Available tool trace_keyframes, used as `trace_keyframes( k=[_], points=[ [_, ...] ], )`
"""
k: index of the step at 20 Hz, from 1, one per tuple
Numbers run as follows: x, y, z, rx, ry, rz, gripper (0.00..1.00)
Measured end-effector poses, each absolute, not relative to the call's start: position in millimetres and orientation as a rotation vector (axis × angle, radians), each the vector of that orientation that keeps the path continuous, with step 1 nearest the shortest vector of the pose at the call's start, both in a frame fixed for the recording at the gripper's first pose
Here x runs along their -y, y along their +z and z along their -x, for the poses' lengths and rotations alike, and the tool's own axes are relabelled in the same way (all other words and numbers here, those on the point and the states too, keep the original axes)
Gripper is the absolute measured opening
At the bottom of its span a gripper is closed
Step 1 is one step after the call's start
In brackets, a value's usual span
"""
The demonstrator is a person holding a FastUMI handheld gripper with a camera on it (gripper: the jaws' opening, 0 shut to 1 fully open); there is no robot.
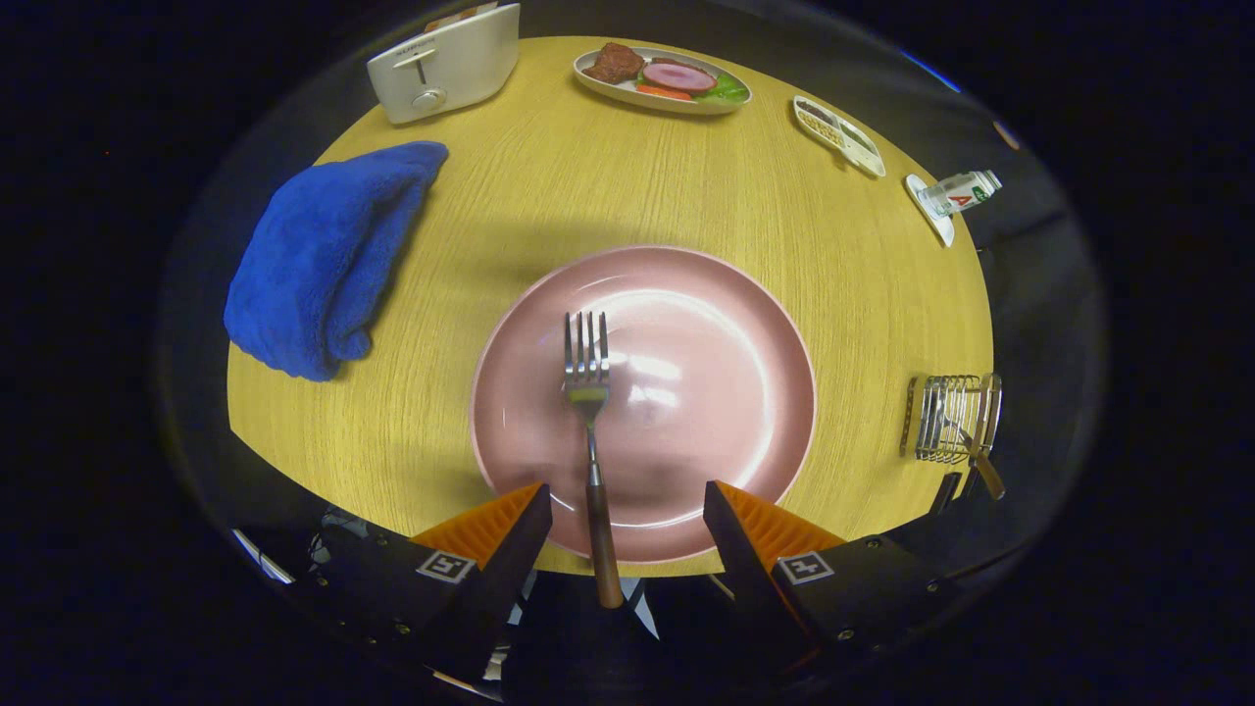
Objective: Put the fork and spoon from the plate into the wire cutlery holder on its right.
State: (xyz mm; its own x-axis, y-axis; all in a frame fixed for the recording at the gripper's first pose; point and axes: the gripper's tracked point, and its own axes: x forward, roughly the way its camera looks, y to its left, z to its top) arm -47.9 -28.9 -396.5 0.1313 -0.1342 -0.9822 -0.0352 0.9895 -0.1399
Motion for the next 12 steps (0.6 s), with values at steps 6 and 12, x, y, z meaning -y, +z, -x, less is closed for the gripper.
trace_keyframes(
  k=[6,12],
  points=[
    [24.1,-407.4,46.6,-1.423,-0.051,0.137,0.89],
    [24.8,-415.8,41.8,-1.415,-0.036,0.116,0.63]
  ],
)
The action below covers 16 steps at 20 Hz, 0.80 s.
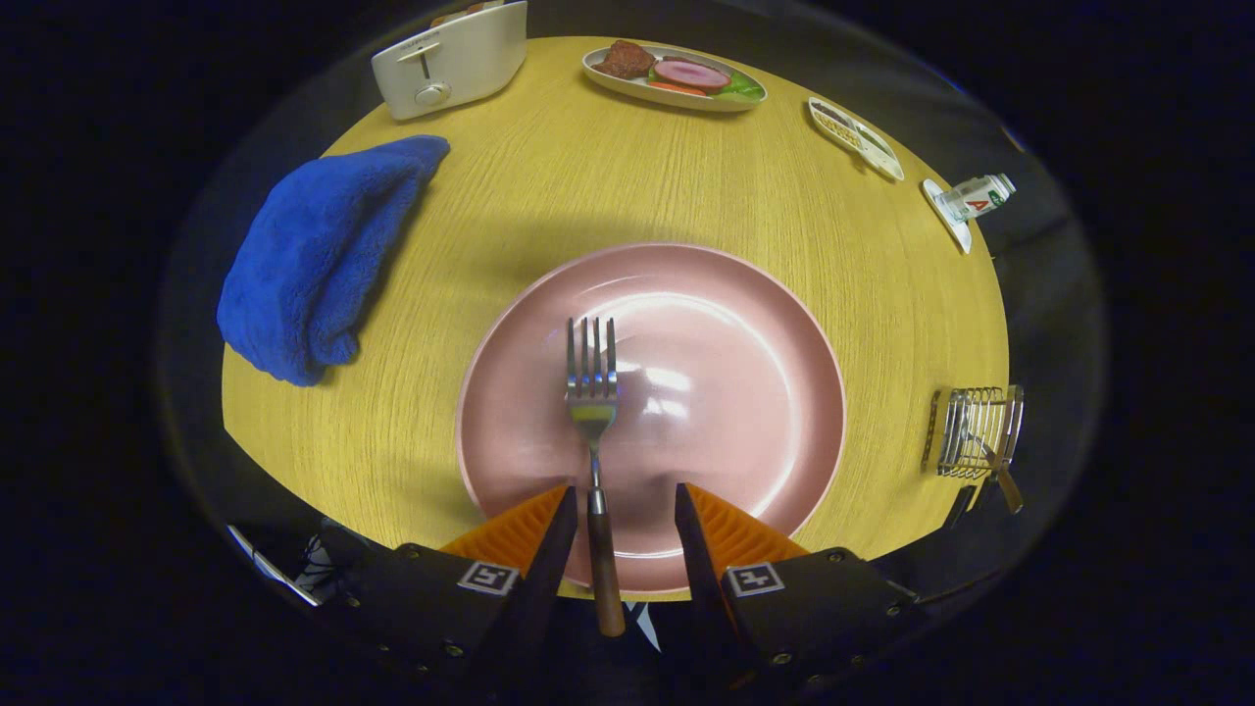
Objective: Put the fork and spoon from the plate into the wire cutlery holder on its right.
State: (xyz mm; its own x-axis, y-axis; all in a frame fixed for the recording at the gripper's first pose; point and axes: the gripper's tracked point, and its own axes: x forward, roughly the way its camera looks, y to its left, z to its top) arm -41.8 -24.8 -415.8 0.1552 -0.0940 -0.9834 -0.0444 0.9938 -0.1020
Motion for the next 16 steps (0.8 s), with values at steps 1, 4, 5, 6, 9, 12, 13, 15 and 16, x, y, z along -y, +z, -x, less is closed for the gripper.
trace_keyframes(
  k=[1,4,5,6,9,12,13,15,16],
  points=[
    [24.8,-414.9,41.8,-1.42,-0.032,0.111,0.57],
    [23.9,-415.9,42.9,-1.429,-0.021,0.123,0.27],
    [24.7,-417.3,45.1,-1.444,-0.02,0.129,0.19],
    [25.3,-418.8,47.3,-1.458,-0.024,0.136,0.17],
    [20.2,-420.8,47.2,-1.467,-0.006,0.115,0.05],
    [20.5,-414.5,46.9,-1.475,-0.041,0.089,0.05],
    [21.5,-411.9,45.2,-1.471,-0.055,0.078,0.05],
    [23.9,-407.3,44.2,-1.458,-0.068,0.061,0.05],
    [25.9,-405.1,44.5,-1.455,-0.074,0.068,0.05]
  ],
)
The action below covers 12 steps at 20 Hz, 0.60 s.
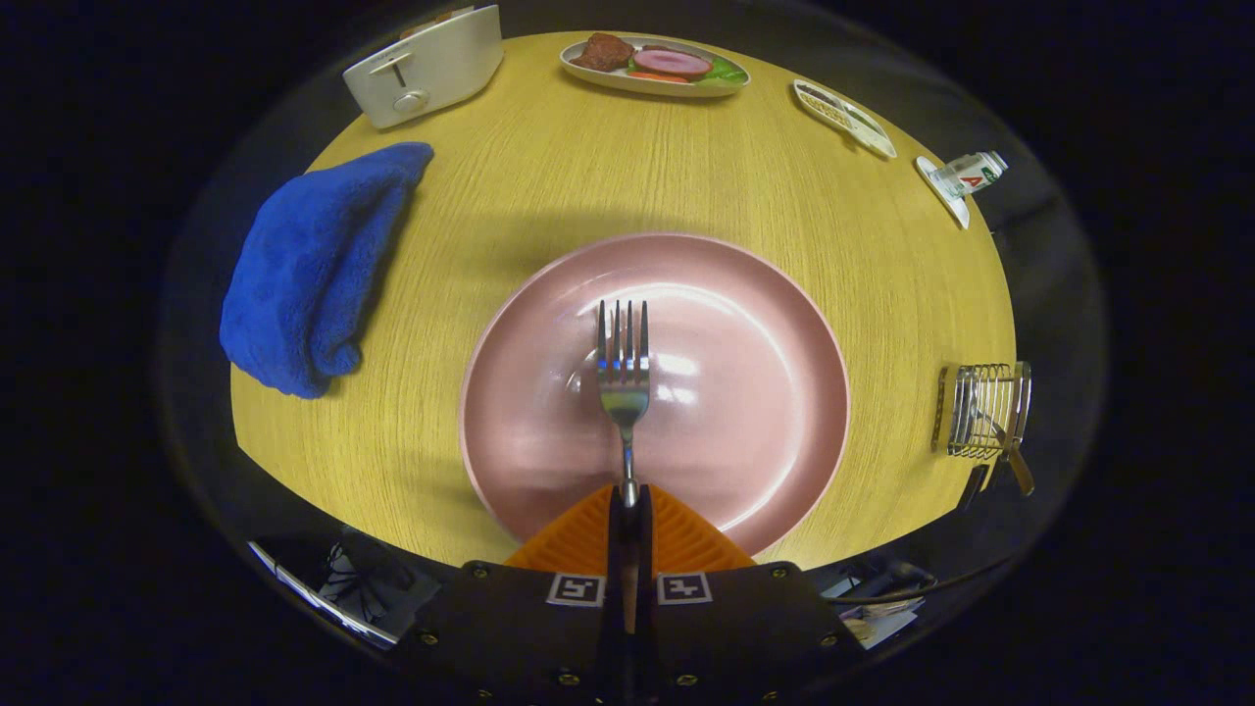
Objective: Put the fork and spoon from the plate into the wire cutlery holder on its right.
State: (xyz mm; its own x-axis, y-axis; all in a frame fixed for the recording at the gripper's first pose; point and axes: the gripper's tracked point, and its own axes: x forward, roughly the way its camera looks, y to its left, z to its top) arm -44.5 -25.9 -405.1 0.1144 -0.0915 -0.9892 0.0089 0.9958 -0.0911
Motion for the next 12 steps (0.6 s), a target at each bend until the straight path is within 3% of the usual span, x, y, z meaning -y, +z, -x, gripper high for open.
trace_keyframes(
  k=[12],
  points=[
    [66.4,-364.6,28.0,-1.403,-0.164,0.109,0.05]
  ],
)
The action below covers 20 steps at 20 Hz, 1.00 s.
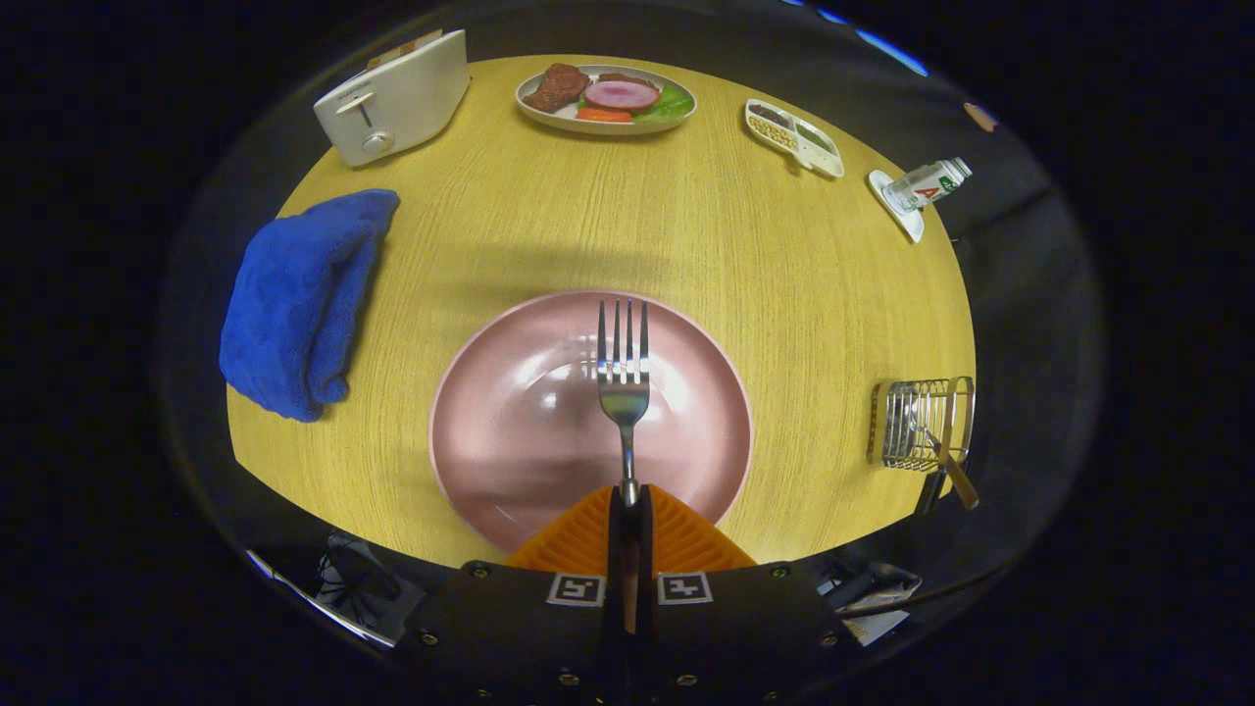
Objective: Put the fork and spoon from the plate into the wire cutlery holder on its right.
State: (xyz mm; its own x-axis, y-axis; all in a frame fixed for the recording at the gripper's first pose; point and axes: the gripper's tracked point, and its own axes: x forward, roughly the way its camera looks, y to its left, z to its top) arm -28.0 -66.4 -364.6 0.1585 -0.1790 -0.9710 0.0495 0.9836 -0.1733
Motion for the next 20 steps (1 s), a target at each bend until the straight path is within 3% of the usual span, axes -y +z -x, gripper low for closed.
trace_keyframes(
  k=[20],
  points=[
    [230.7,-309.9,54.1,-1.416,-0.508,-0.049,0.05]
  ],
)
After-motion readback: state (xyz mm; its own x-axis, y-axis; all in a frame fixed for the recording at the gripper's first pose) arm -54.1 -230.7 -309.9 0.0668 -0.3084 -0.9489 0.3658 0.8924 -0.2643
